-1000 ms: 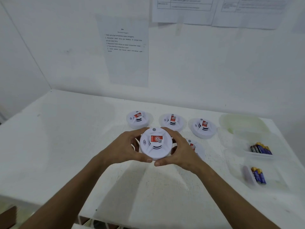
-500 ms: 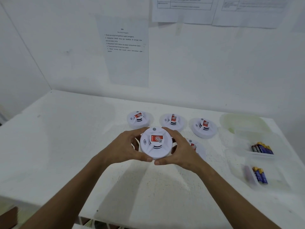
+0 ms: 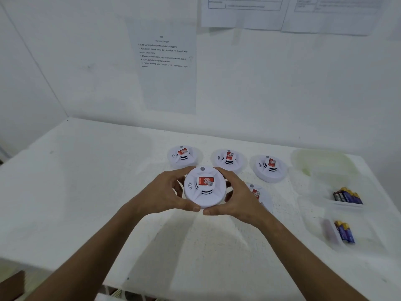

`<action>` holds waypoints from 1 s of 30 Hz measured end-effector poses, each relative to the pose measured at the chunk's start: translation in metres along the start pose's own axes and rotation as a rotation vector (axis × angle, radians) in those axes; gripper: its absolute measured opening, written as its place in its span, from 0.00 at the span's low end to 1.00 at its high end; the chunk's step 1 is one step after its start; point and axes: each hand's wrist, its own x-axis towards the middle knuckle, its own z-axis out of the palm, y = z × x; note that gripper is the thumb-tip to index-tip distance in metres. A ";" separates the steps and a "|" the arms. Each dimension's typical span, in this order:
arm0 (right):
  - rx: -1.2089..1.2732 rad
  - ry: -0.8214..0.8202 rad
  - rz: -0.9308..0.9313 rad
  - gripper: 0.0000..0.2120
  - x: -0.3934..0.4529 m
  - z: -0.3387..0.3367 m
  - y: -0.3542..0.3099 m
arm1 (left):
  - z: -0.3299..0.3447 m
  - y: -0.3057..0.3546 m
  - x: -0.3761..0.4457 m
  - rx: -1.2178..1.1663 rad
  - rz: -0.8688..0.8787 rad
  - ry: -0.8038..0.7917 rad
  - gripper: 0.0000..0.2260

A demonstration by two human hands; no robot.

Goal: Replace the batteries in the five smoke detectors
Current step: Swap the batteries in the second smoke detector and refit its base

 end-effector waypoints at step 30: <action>-0.130 0.074 0.112 0.42 0.020 0.017 0.032 | 0.012 -0.051 0.033 0.070 -0.095 -0.099 0.32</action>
